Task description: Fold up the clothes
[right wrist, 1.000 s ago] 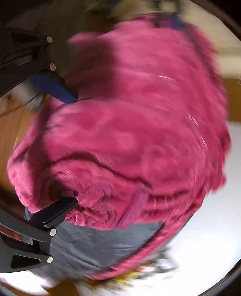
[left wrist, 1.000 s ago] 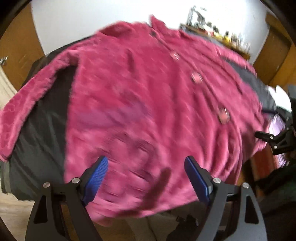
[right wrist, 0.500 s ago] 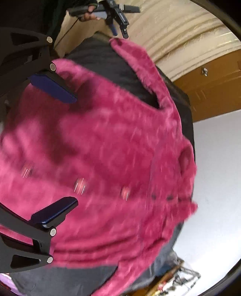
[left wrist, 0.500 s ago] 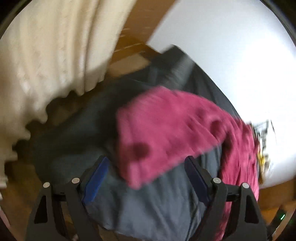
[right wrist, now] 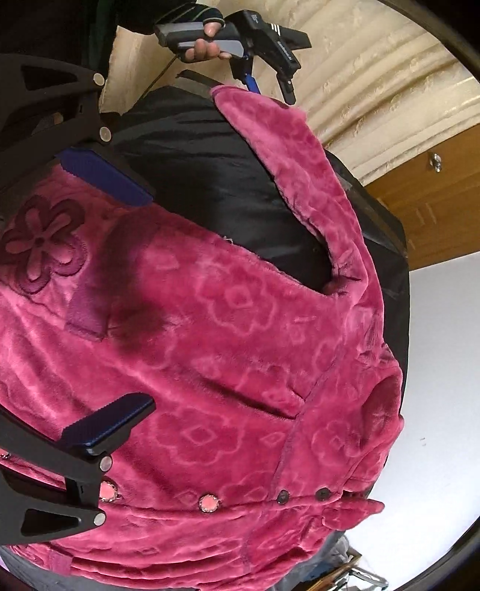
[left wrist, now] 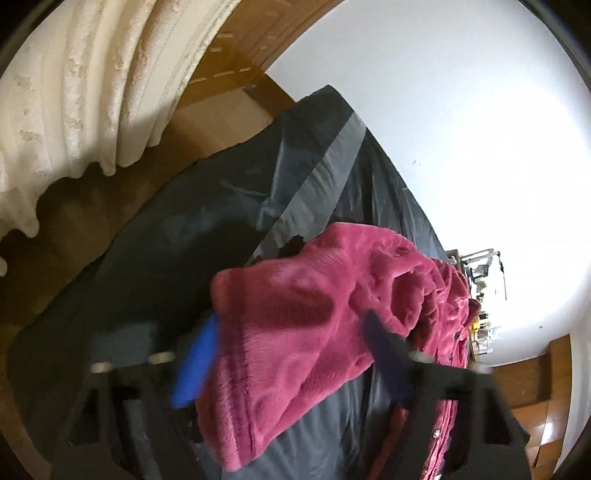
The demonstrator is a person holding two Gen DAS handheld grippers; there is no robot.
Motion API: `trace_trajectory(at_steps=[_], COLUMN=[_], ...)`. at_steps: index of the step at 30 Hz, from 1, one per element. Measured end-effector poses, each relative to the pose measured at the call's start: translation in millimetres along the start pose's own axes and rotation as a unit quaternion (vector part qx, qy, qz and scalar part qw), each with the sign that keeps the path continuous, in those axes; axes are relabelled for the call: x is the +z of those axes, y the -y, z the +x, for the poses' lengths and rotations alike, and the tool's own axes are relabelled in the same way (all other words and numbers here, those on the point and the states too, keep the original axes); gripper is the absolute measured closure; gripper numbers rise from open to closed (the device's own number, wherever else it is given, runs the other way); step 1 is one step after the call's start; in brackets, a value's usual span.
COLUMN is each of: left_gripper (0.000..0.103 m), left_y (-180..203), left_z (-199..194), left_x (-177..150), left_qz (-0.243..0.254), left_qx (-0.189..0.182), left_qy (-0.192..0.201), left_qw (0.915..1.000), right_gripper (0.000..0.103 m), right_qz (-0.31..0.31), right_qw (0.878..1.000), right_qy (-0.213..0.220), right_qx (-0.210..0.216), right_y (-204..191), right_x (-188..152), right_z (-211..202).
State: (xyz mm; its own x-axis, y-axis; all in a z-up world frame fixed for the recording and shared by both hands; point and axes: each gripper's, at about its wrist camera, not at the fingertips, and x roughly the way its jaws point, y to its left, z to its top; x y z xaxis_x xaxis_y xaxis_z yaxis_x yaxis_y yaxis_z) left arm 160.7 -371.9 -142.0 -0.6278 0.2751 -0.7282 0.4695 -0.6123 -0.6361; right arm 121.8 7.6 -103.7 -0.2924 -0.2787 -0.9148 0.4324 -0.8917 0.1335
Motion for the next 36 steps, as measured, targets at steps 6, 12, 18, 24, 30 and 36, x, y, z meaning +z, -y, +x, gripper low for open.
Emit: trace_trajectory(at_steps=[6, 12, 18, 24, 30, 36], left_gripper=[0.085, 0.081, 0.048, 0.048, 0.092, 0.094], left_y=[9.1, -0.3, -29.8, -30.6, -9.6, -14.7], left_z=[-38.4, -59.4, -39.5, -13.8, 0.6, -42.8], left_x=[5.8, 10.1, 3.6, -4.2, -3.9, 4.8], left_qz=[0.040, 0.048, -0.032, -0.049, -0.016, -0.013], left_qx=[0.037, 0.055, -0.001, -0.029, -0.025, 0.040], left_qy=[0.047, 0.064, 0.005, -0.049, -0.055, 0.027], left_qw=[0.9974, 0.9953, 0.9995, 0.9972, 0.9980, 0.9988], right_gripper=[0.000, 0.000, 0.000, 0.000, 0.000, 0.000], right_qz=[0.009, 0.011, 0.001, 0.002, -0.001, -0.004], right_qw=[1.000, 1.000, 1.000, 1.000, 0.999, 0.999], right_qy=[-0.007, -0.011, -0.011, -0.013, -0.017, -0.018], right_qx=[-0.001, 0.016, 0.023, 0.025, 0.027, 0.025], right_y=[-1.7, -6.4, -16.3, -16.4, -19.0, -19.7], right_x=[4.9, 11.9, 19.1, 22.3, 22.5, 20.7], right_z=[8.7, 21.5, 27.3, 27.4, 30.2, 31.0])
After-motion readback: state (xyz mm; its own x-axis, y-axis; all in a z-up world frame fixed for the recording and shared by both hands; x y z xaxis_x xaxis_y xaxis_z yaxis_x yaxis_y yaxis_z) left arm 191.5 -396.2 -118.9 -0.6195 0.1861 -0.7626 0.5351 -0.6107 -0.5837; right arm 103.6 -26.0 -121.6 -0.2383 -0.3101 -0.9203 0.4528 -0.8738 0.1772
